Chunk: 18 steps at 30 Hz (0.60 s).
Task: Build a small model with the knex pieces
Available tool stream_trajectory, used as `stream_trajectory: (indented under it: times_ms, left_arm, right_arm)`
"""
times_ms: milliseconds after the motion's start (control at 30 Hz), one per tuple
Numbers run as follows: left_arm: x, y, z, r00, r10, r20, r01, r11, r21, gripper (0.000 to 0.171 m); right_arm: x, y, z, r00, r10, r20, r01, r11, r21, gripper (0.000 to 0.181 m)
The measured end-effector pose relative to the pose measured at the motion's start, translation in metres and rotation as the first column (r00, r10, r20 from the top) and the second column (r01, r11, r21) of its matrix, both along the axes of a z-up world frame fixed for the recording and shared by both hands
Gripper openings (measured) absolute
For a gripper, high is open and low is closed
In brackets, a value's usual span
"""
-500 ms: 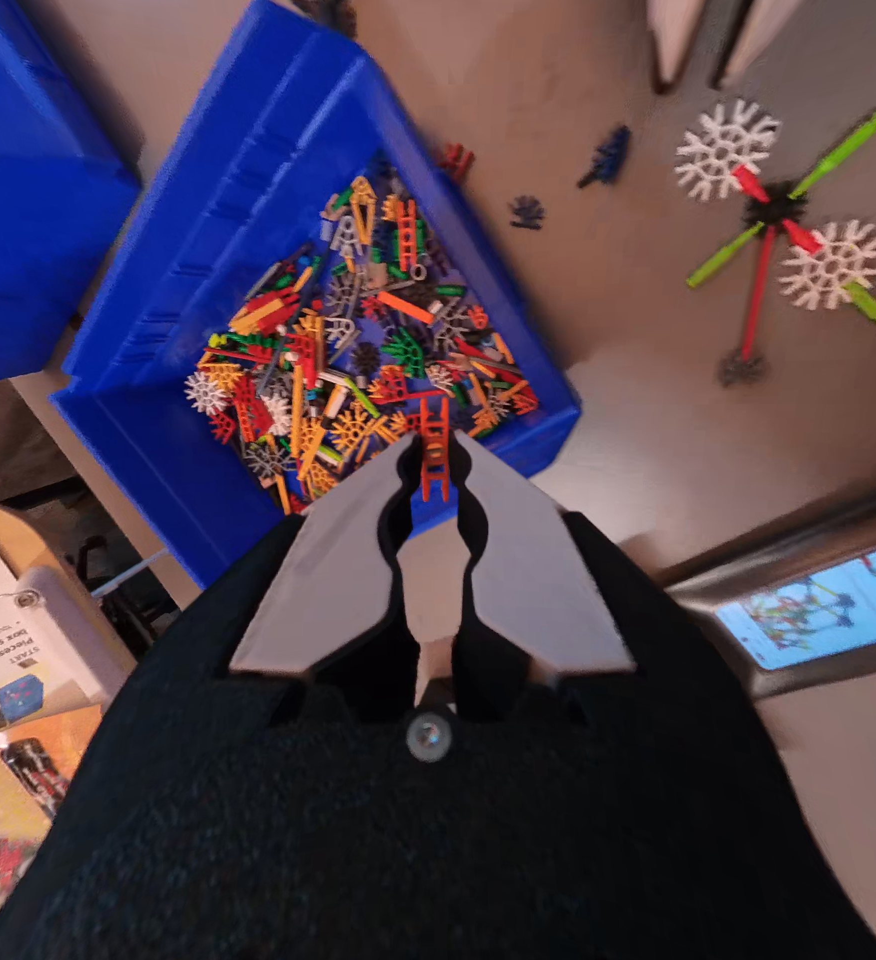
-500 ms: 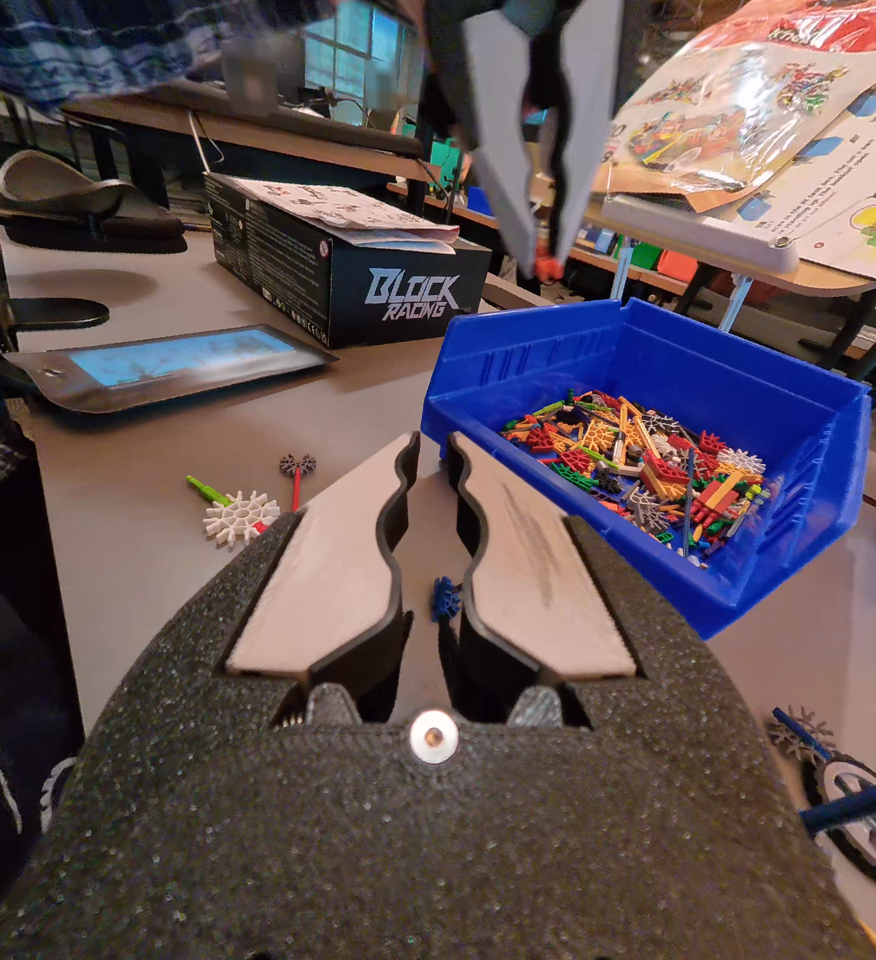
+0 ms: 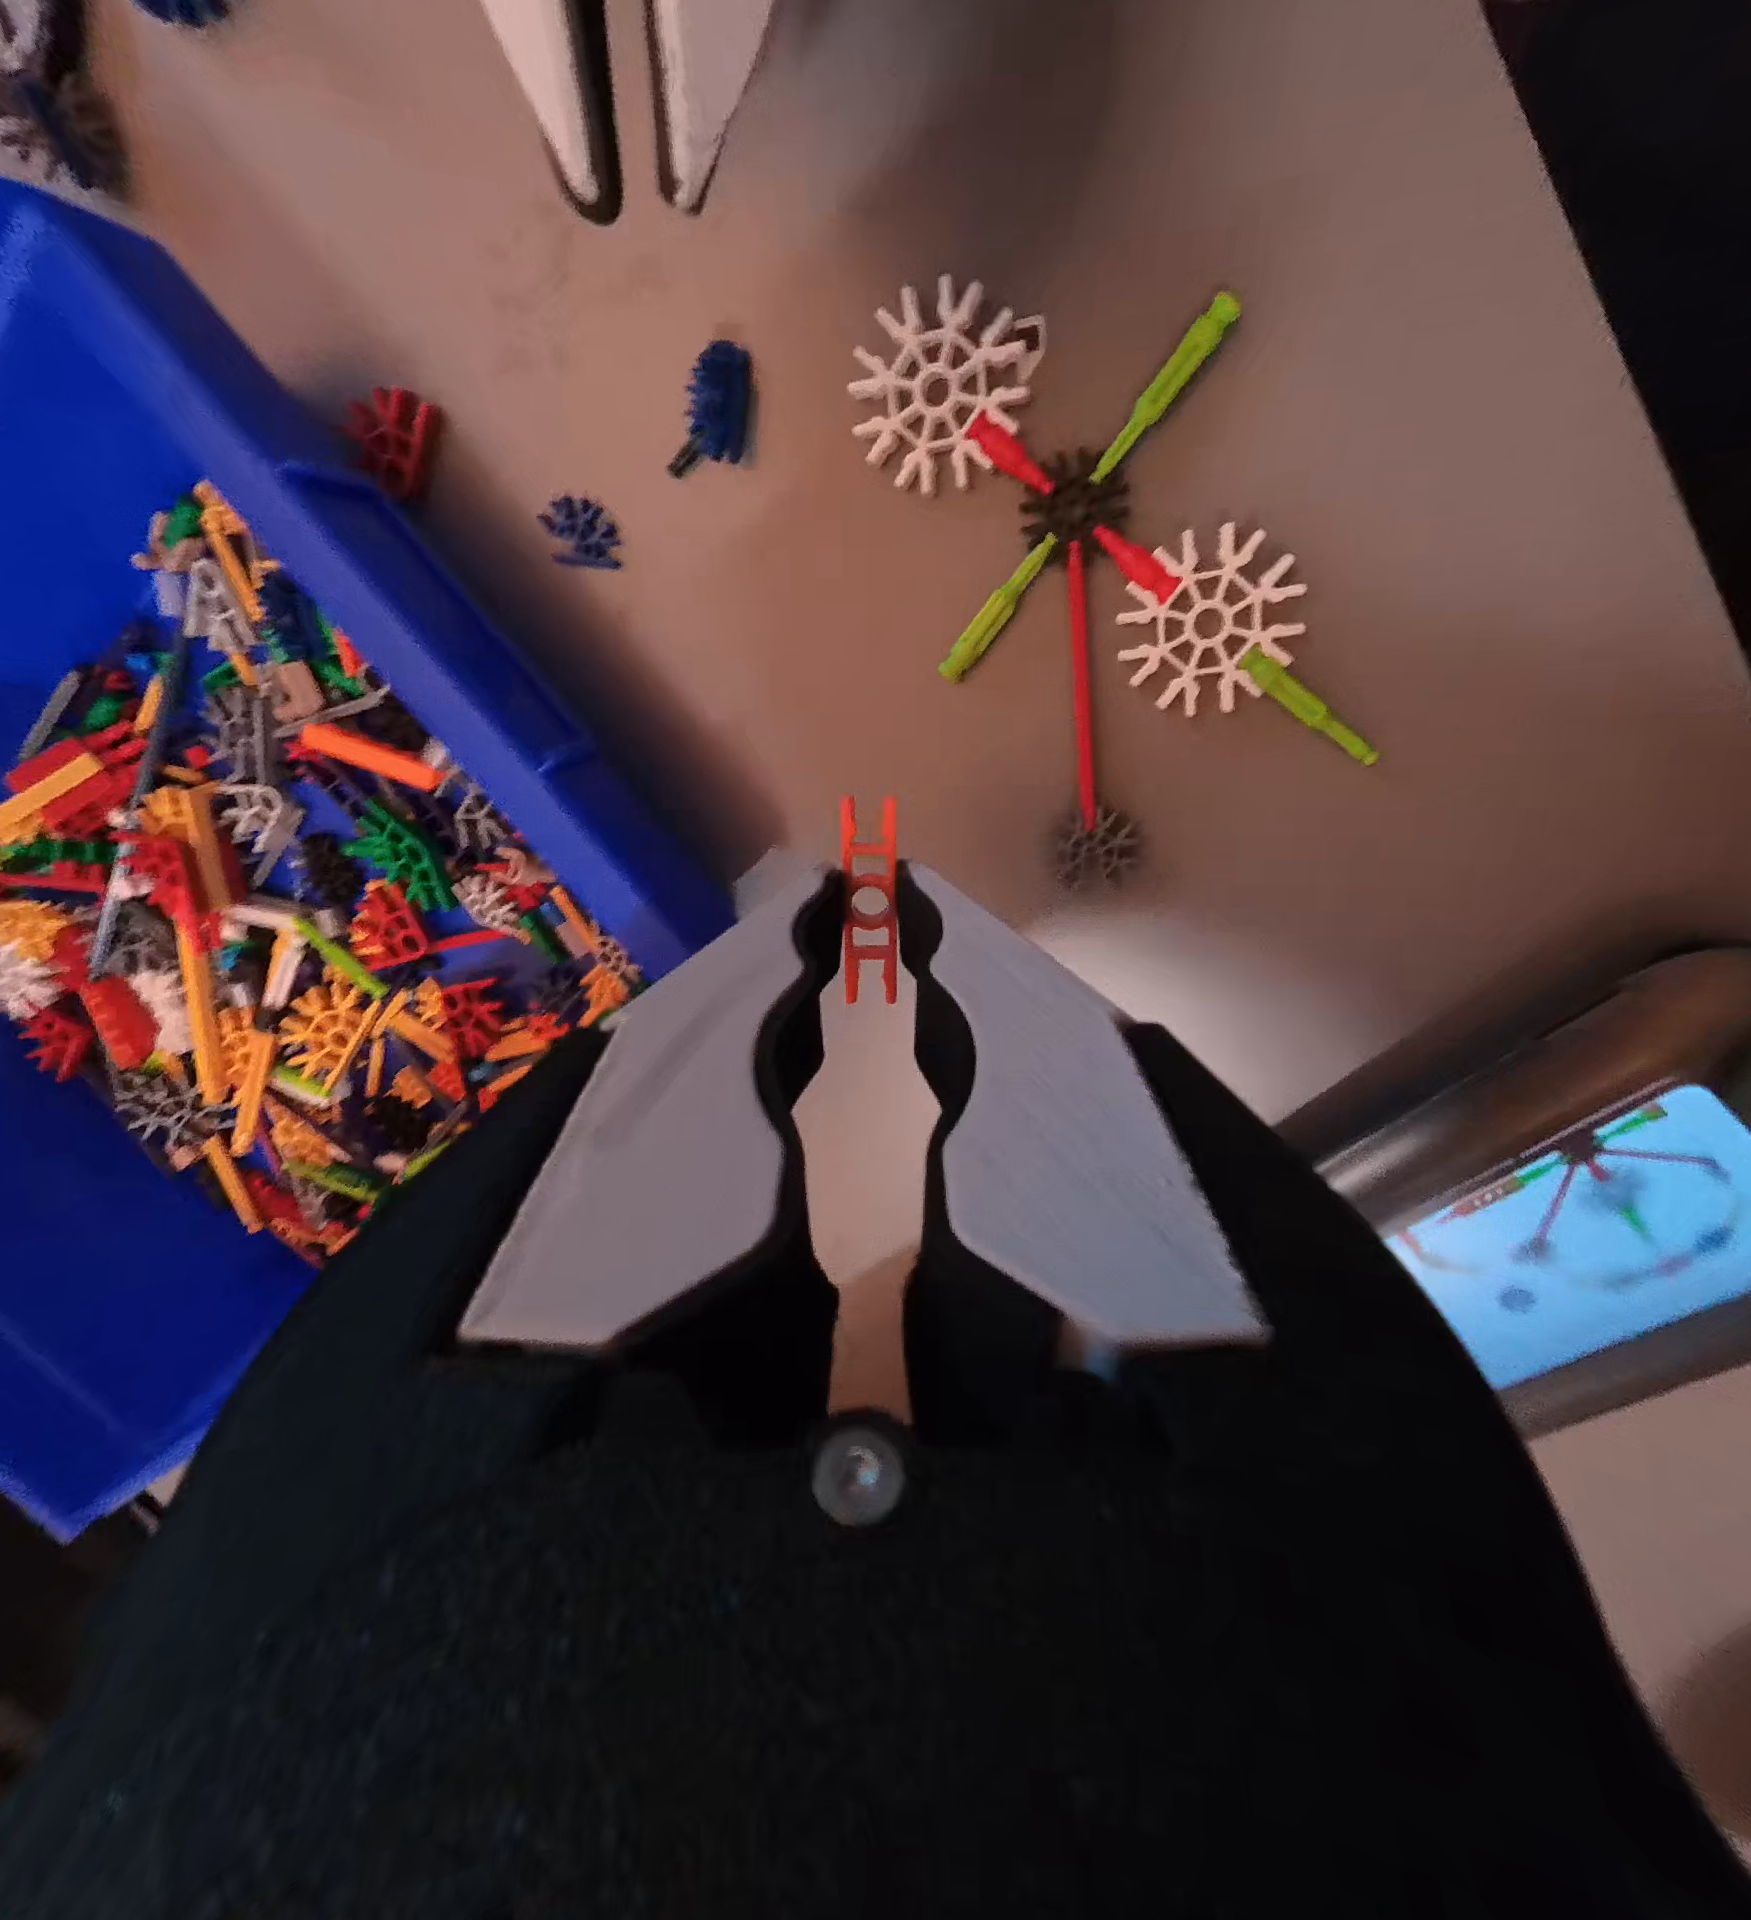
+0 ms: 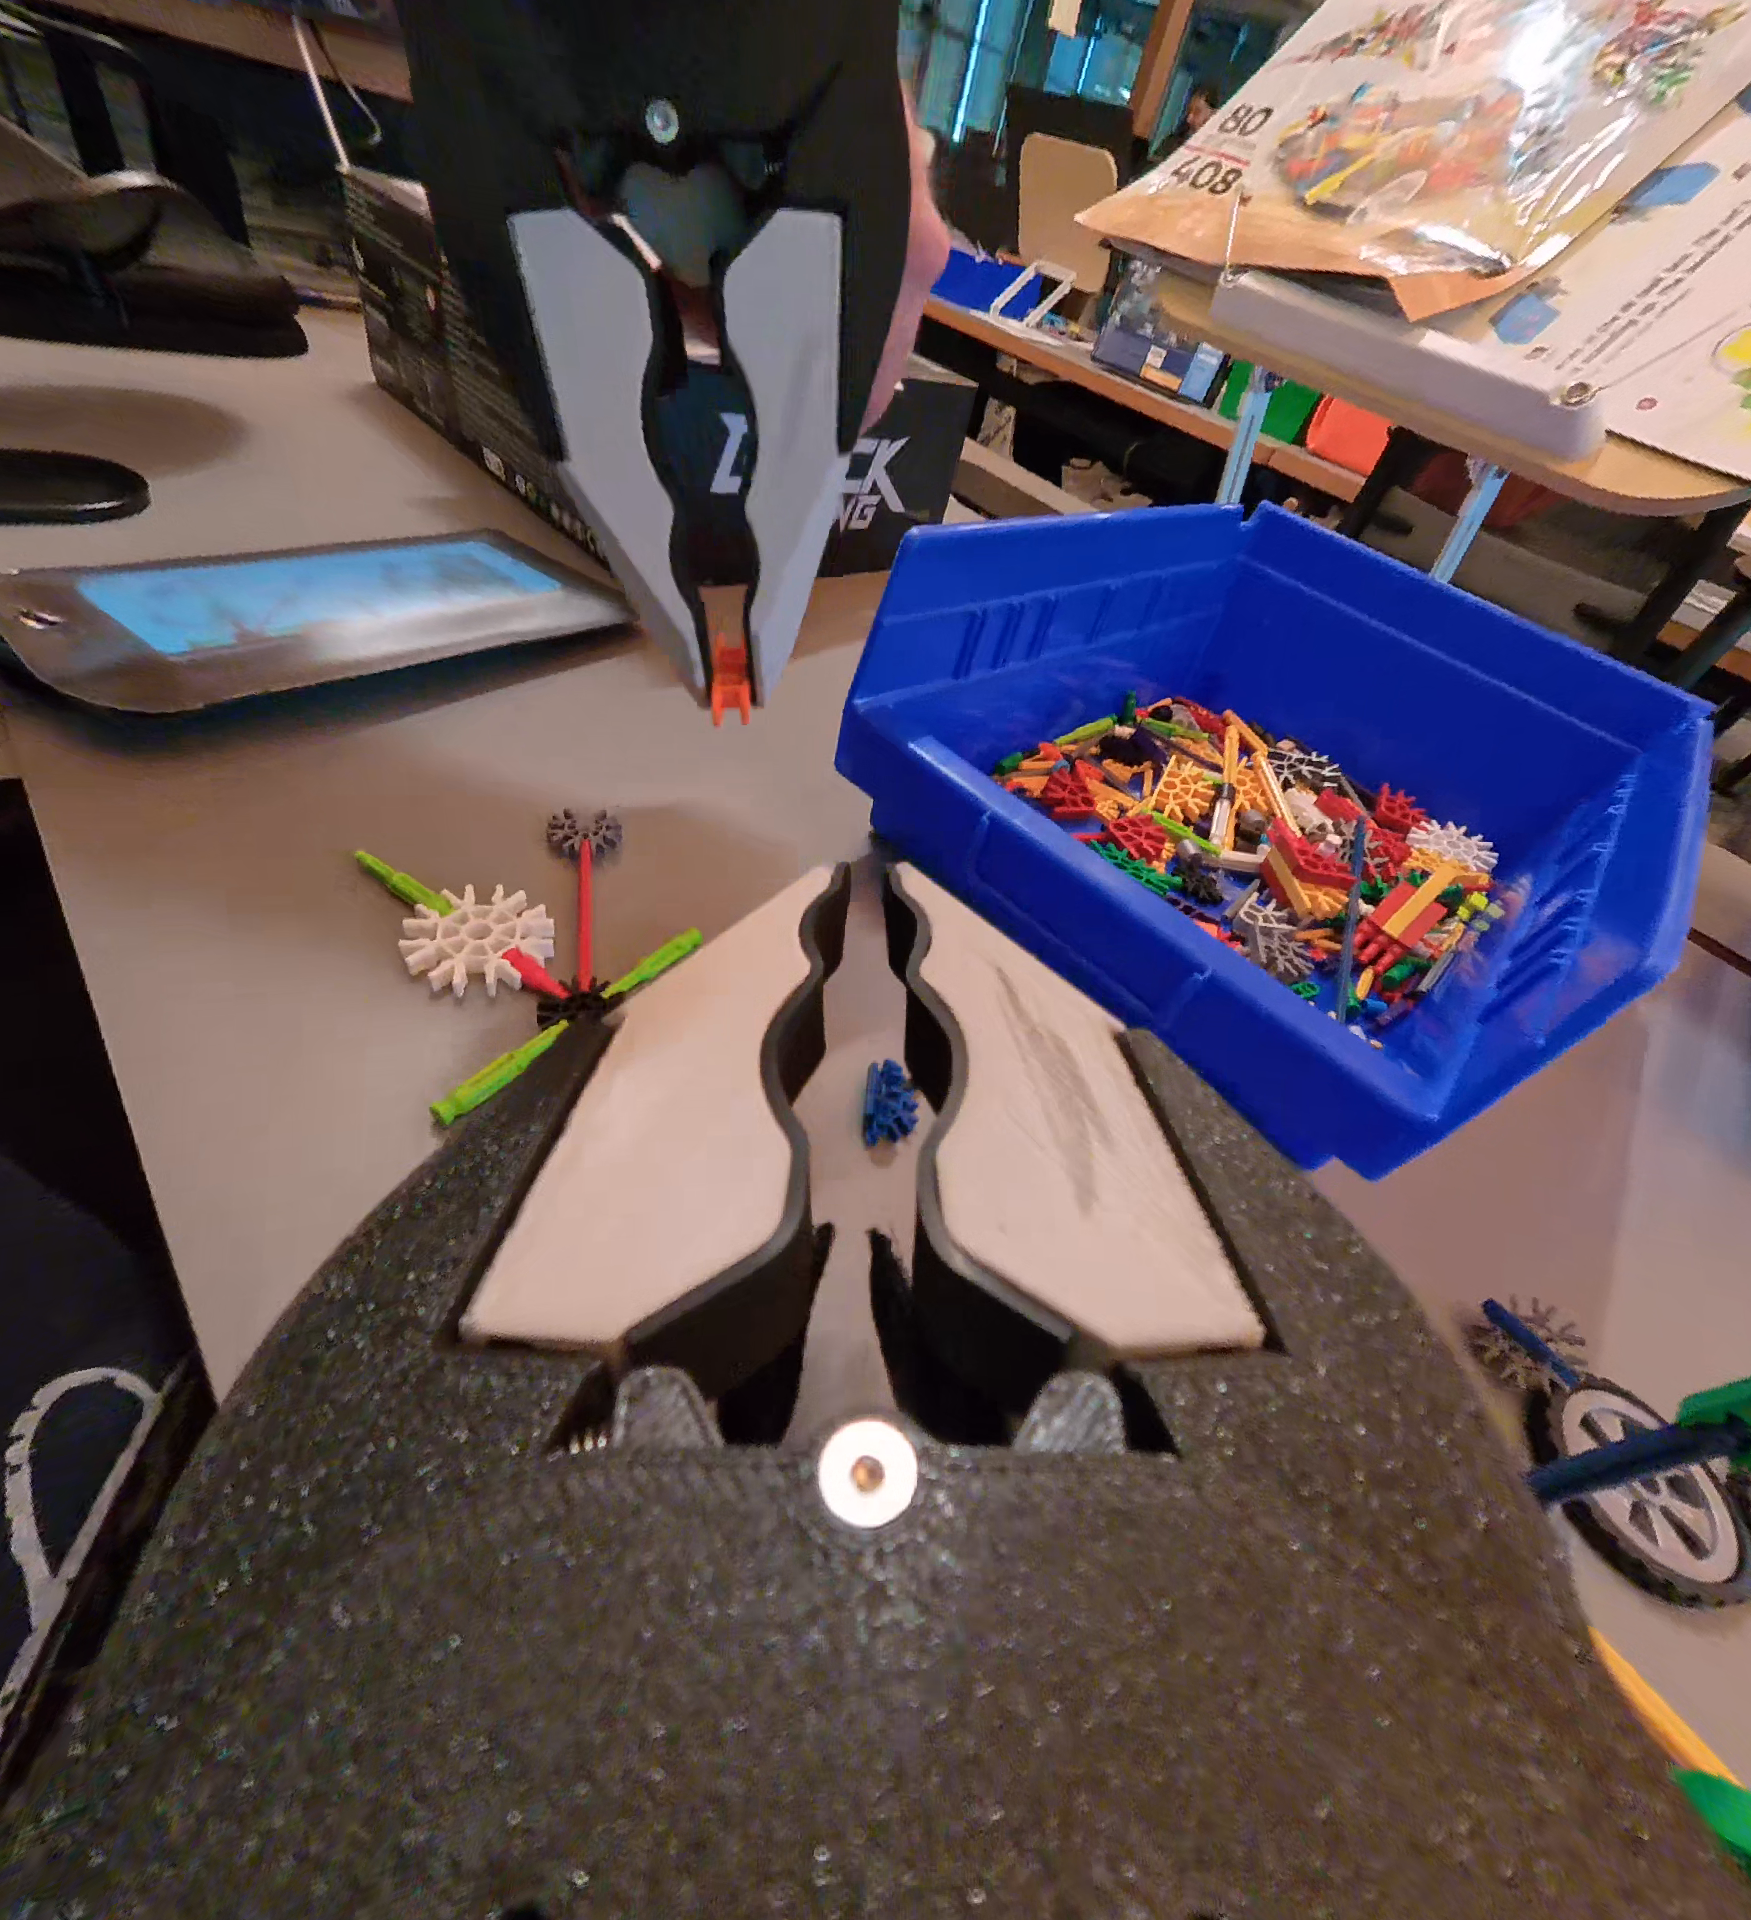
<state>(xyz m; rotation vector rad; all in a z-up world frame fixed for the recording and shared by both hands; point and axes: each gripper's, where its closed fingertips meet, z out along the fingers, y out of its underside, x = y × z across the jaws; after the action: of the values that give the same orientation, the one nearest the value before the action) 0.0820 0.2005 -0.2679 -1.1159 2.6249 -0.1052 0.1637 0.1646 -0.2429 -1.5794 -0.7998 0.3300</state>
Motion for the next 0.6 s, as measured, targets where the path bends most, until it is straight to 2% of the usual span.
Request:
stream_trajectory:
  times_ms: [133, 267, 600]
  left_arm:
    - [0.002, -0.019, -0.023, 0.998, -0.065, -0.022, 0.065, 0.998, -0.020, 0.009]
    - [0.012, -0.035, -0.030, 0.992, -0.128, 0.001, 0.128, 0.991, -0.032, 0.009]
    - [0.018, -0.017, -0.055, 0.961, -0.269, -0.067, 0.276, 0.952, 0.133, 0.009]
  right_arm:
    - [-0.003, -0.001, -0.004, 0.999, -0.001, 0.042, 0.001, 1.000, 0.007, 0.006]
    - [-0.004, -0.001, -0.005, 0.998, -0.002, 0.055, 0.001, 1.000, 0.009, 0.005]
    - [-0.008, -0.003, -0.009, 0.996, 0.012, 0.090, -0.013, 1.000, 0.013, 0.003]
